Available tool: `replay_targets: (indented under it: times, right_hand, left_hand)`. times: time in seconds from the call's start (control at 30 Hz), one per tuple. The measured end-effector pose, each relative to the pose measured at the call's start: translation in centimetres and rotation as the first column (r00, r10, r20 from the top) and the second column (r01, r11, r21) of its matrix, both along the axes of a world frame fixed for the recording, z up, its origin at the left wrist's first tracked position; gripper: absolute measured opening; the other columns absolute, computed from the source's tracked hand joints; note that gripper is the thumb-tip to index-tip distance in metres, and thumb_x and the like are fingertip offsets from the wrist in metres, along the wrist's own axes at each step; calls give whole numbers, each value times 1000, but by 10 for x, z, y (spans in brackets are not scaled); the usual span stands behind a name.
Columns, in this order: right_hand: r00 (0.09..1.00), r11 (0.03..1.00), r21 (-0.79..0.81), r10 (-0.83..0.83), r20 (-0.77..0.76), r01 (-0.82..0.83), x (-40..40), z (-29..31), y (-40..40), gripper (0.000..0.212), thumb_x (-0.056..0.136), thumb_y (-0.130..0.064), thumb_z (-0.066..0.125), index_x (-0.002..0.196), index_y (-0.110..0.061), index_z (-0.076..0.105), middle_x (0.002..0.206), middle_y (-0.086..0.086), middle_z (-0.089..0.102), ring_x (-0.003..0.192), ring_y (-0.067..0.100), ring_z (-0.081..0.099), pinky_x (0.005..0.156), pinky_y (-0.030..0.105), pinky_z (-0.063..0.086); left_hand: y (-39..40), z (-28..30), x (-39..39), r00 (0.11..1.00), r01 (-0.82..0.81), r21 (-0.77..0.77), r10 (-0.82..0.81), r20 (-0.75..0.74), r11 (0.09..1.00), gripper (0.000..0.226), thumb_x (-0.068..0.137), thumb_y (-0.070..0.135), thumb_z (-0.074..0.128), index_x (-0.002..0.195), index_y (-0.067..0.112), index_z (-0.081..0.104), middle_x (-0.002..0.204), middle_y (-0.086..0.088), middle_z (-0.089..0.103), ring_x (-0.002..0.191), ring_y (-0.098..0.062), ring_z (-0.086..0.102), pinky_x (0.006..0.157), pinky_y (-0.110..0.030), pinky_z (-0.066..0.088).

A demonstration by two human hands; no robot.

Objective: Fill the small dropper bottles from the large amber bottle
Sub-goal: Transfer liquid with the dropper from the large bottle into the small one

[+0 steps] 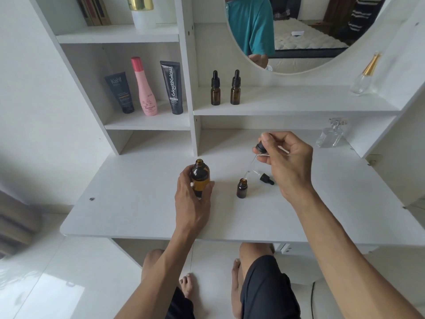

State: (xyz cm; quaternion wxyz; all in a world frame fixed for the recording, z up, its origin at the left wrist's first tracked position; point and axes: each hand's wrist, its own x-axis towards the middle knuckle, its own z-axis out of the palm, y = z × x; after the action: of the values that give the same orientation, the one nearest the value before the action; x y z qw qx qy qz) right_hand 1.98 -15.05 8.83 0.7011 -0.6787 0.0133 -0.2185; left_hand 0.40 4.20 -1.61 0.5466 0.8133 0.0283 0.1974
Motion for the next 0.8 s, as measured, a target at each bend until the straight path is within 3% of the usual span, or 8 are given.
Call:
replay_targets:
  times: [0.2, 0.4, 0.6, 0.8]
  right_hand:
    - [1000, 1000, -10, 9, -19, -9, 0, -2, 0, 12, 94, -20, 70, 90, -8, 70, 73, -2, 71, 77, 22, 75, 68, 30, 60]
    - [999, 999, -28, 23, -22, -23, 0, -3, 1, 13, 93, -21, 71, 89, -9, 70, 74, -1, 71, 78, 24, 76, 68, 30, 59]
    - [999, 998, -52, 25, -25, -27, 0, -3, 4, 13, 94, -20, 70, 87, -9, 70, 74, 1, 71, 77, 23, 76, 66, 28, 58]
    - [1000, 996, -84, 21, -23, -23, 1, -2, 6, 13, 94, -18, 70, 83, -10, 70, 72, 1, 71, 76, 21, 76, 65, 27, 59]
  left_hand:
    - [1, -2, 0, 1000, 4, -5, -4, 15, 1000, 48, 90, 27, 69, 130, 29, 43, 122, 4, 58, 90, -21, 64, 69, 0, 39]
    - [0, 0, -1, 1000, 3, -14, -3, 8, 1000, 48, 90, 27, 70, 131, 29, 44, 122, 5, 58, 89, -13, 63, 70, -3, 42]
    - [0, 0, -1, 1000, 5, -10, -5, 2, 1000, 50, 90, 27, 70, 132, 28, 43, 125, 3, 58, 91, -18, 64, 71, -1, 42]
    - [0, 1, -1, 1000, 5, -10, -5, -2, 1000, 50, 90, 27, 70, 132, 27, 43, 125, 3, 58, 85, -13, 64, 69, 0, 40]
